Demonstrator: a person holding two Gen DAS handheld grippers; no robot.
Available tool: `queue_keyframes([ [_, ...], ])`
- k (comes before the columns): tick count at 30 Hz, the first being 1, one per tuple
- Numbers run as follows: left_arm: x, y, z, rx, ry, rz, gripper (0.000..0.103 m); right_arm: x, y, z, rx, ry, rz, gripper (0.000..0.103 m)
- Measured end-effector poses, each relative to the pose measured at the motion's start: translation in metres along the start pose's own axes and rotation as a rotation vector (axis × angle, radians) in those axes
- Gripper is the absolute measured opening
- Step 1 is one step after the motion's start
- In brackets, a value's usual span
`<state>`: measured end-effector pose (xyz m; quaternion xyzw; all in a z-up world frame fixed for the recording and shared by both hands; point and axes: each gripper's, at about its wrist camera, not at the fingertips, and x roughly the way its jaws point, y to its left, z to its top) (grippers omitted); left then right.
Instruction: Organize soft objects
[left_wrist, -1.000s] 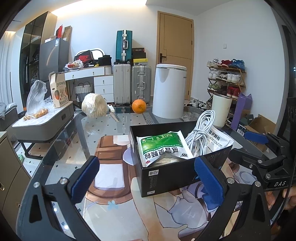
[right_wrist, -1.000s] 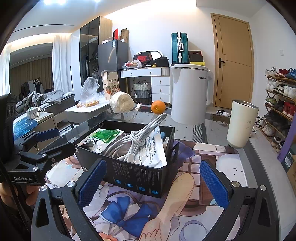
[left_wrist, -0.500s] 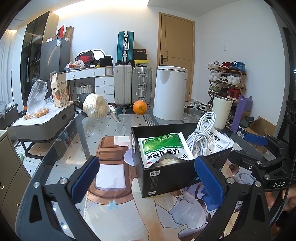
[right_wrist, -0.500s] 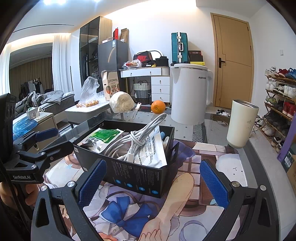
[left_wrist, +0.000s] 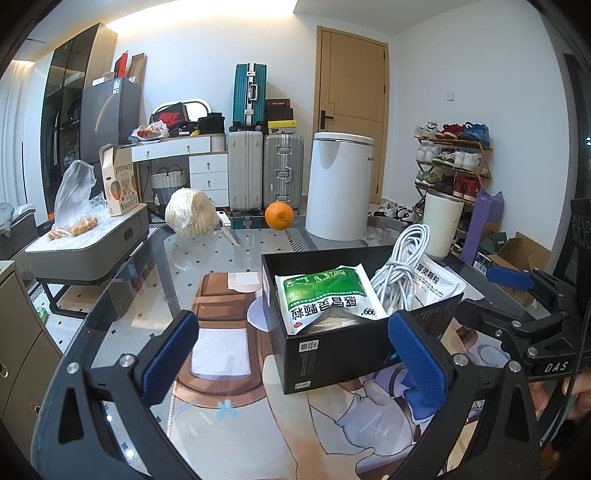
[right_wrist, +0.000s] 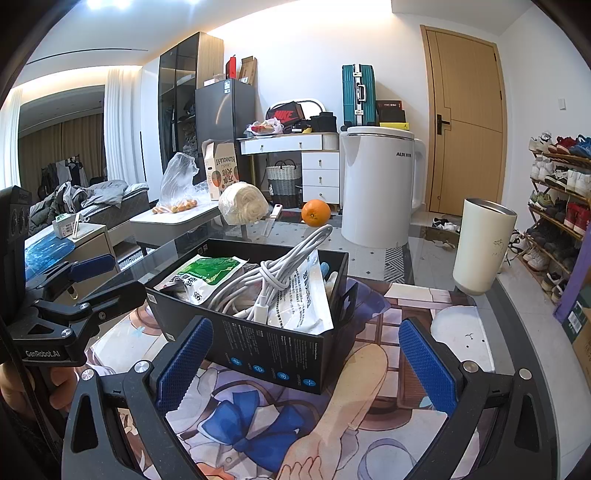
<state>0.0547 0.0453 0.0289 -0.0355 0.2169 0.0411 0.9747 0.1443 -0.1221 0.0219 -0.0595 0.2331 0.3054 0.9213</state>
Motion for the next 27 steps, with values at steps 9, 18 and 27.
queue_keyframes([
  [9, -0.0002, 0.0, -0.0003, 0.002, -0.001, 0.0, 0.103, -0.0002, 0.0002, 0.0, 0.0, -0.001, -0.001, 0.102],
  [18, -0.0004, -0.0003, -0.0007, 0.001, -0.002, 0.0, 0.103, 0.0002, 0.0001, 0.0, 0.0, -0.001, -0.001, 0.102],
  [27, -0.0032, -0.0025, 0.0039, 0.014, -0.013, -0.001, 0.103, 0.0001, -0.0002, -0.0002, 0.0, -0.001, -0.001, 0.102],
])
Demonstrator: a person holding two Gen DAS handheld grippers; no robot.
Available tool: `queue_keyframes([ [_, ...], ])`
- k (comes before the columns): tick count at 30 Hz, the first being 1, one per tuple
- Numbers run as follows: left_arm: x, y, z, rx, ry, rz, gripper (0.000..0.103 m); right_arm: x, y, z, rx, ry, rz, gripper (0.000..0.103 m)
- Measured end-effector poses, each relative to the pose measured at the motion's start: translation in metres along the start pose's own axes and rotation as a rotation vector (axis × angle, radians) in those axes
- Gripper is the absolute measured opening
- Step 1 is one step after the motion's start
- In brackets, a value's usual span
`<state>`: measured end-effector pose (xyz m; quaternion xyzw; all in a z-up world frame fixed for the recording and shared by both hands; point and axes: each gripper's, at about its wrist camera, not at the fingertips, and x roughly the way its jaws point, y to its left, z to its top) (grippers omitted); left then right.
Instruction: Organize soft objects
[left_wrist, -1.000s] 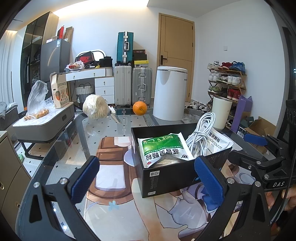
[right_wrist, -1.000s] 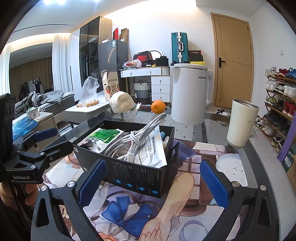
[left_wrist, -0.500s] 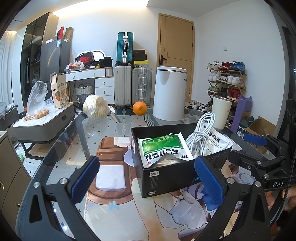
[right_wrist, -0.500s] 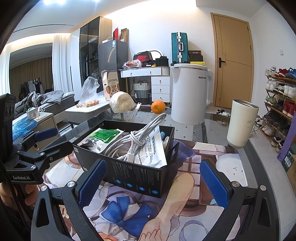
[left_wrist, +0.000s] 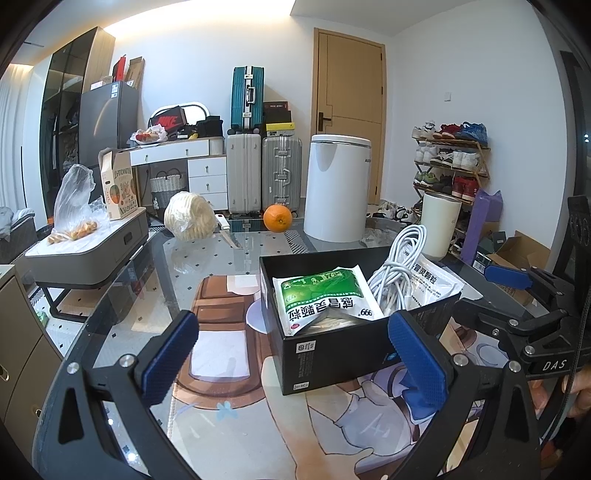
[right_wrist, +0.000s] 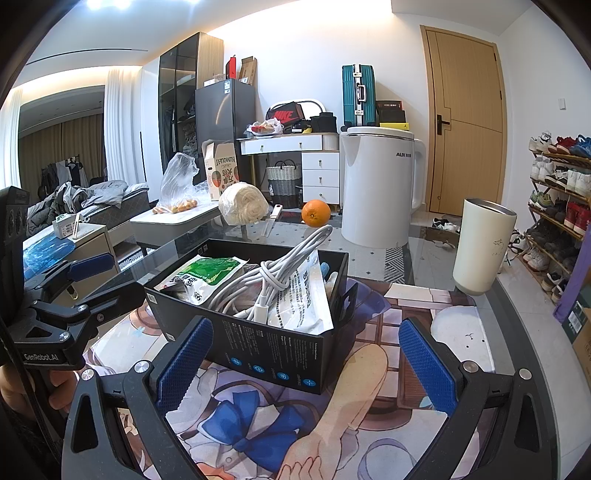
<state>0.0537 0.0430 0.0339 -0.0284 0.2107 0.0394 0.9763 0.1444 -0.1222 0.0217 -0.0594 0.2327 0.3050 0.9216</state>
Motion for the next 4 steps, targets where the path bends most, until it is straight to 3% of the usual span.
queue_keyframes([
  [4, -0.0001, -0.0007, -0.0008, 0.003, -0.002, 0.004, 0.103, 0.0002, 0.0002, 0.0001, 0.0, 0.0, 0.0, 0.102],
])
